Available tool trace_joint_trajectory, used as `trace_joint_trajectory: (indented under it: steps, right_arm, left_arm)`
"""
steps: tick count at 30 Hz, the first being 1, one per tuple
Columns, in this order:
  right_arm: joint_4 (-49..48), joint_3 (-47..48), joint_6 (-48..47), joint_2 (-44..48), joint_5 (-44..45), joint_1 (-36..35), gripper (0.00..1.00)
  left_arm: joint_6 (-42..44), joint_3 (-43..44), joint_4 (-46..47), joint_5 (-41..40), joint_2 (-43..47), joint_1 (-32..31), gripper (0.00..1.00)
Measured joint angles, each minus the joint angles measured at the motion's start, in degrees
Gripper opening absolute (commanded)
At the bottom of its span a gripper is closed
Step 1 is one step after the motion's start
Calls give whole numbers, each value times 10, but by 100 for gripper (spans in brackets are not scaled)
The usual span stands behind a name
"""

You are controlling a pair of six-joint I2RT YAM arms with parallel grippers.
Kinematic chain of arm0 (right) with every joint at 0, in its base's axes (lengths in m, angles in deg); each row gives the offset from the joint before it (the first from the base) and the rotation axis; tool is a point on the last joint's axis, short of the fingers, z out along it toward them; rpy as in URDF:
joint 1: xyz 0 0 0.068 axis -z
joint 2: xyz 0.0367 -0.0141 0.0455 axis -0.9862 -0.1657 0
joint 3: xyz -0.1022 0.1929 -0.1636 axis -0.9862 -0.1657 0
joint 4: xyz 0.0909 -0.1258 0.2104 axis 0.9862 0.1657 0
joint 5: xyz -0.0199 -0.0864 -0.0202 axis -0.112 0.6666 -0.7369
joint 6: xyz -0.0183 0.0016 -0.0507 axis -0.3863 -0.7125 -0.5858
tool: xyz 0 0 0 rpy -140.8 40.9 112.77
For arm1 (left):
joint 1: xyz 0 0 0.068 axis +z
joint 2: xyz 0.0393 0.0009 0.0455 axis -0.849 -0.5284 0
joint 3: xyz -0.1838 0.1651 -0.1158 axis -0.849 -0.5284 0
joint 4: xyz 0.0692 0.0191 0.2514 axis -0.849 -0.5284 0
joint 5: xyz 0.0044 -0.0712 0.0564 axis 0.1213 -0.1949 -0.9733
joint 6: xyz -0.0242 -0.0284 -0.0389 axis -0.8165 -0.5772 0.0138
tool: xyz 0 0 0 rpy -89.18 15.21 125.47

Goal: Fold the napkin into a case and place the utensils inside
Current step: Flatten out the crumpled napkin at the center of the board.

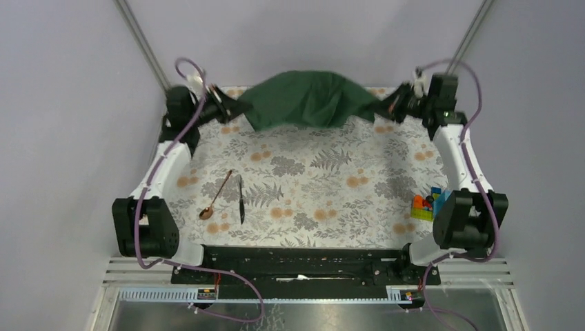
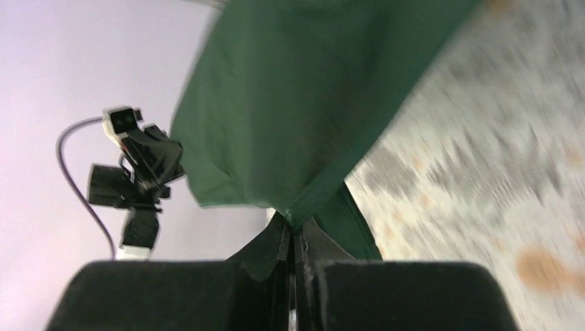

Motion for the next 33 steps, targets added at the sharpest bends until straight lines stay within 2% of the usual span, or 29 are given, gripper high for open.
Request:
trace_joint_trajectory:
  steps: [4,6,9,10,11,13,16,17,20,23,25,26,27,29,33]
  right_arm:
    - [39,-227,-69,52,50,-5,0]
    - [78,-313,-103,53,96,-5,0]
    - [134,-387,-141,56,178,-5,1]
    - [149,-395,-150,56,203,-5,15]
    - [163,-397,-160,56,230,-5,23]
    - [176,-397,-180,58,285,-5,38]
    - [186,-395,-198,67,341,-5,58]
    - [192,-392,-203,73,356,-5,61]
    - [205,-381,-220,113,399,-5,66]
    - [205,-368,-227,170,413,-10,74]
    - [192,-362,-231,193,413,-24,77]
    - [185,-359,-233,194,411,-38,77]
    - [177,-357,-235,187,403,-53,77]
    - [162,-347,-240,154,367,-80,79]
    - [102,-315,-234,29,298,-105,80]
  left_arm:
    - [42,-191,-36,-1,8,-9,0]
    - [82,-276,-90,-5,8,-17,0]
    - [141,-367,-145,-19,13,-27,0]
    - [154,-390,-163,-26,14,-33,2]
    - [158,-401,-173,-32,15,-38,11]
    - [166,-412,-187,-44,19,-57,37]
    - [160,-415,-192,-71,61,-82,54]
    - [163,-415,-198,-78,82,-84,57]
    - [171,-412,-233,-120,174,-84,68]
    - [181,-388,-284,-175,256,-84,73]
    - [185,-372,-301,-199,286,-84,75]
    - [186,-364,-306,-208,297,-84,79]
    - [186,-362,-306,-210,298,-84,83]
    - [188,-358,-305,-208,288,-84,85]
    - [187,-358,-301,-196,242,-102,87]
